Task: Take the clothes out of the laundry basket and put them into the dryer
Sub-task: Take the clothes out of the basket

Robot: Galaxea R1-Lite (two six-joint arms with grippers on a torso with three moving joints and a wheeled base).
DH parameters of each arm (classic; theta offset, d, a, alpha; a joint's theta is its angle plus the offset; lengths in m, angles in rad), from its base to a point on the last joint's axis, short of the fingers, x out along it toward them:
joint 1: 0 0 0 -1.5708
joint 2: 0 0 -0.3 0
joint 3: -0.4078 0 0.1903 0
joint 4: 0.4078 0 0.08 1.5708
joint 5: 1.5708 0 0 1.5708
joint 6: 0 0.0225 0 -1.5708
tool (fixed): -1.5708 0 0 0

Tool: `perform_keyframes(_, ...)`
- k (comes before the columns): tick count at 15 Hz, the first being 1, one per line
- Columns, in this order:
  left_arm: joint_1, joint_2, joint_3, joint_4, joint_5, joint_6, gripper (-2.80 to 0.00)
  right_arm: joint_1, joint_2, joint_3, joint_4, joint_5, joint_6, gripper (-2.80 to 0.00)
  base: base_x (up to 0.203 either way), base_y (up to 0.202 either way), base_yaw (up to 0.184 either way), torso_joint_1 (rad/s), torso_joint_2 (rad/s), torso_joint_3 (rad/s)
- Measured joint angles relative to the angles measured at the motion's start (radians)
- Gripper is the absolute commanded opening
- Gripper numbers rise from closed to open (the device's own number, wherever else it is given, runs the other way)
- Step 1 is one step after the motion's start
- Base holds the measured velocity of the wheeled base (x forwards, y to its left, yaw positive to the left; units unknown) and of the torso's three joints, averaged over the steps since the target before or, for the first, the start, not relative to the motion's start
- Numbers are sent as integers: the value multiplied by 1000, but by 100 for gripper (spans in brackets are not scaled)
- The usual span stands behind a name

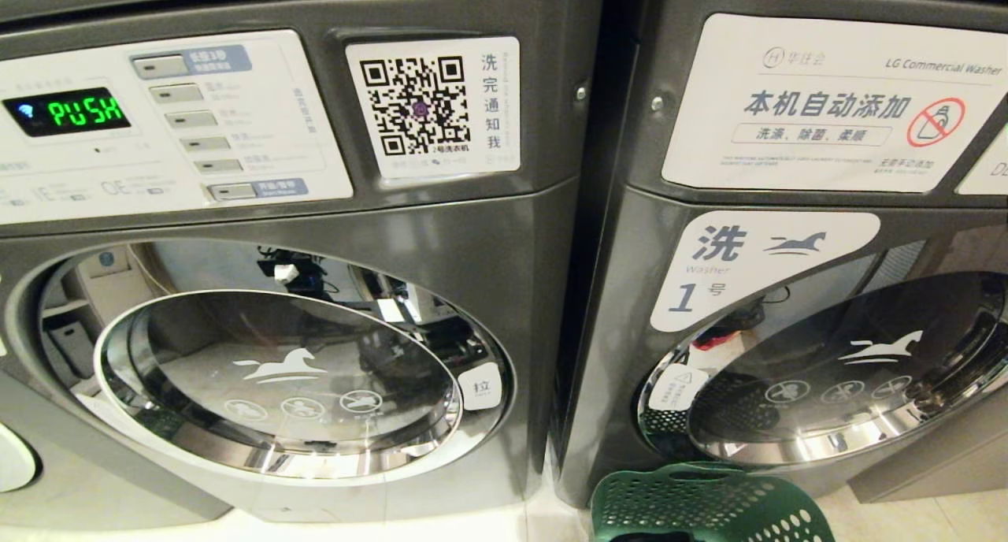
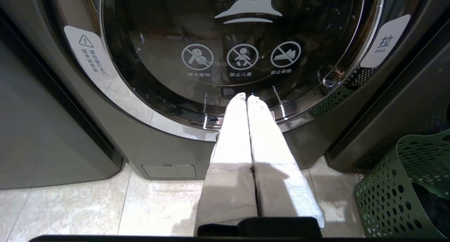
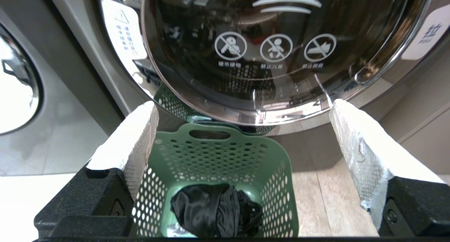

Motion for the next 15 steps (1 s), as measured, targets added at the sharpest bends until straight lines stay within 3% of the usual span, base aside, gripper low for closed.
perform_keyframes(15,0,0,0,0,0,0,-280,0,0,0,0,0,0,0,0,0,0,4,1,-197)
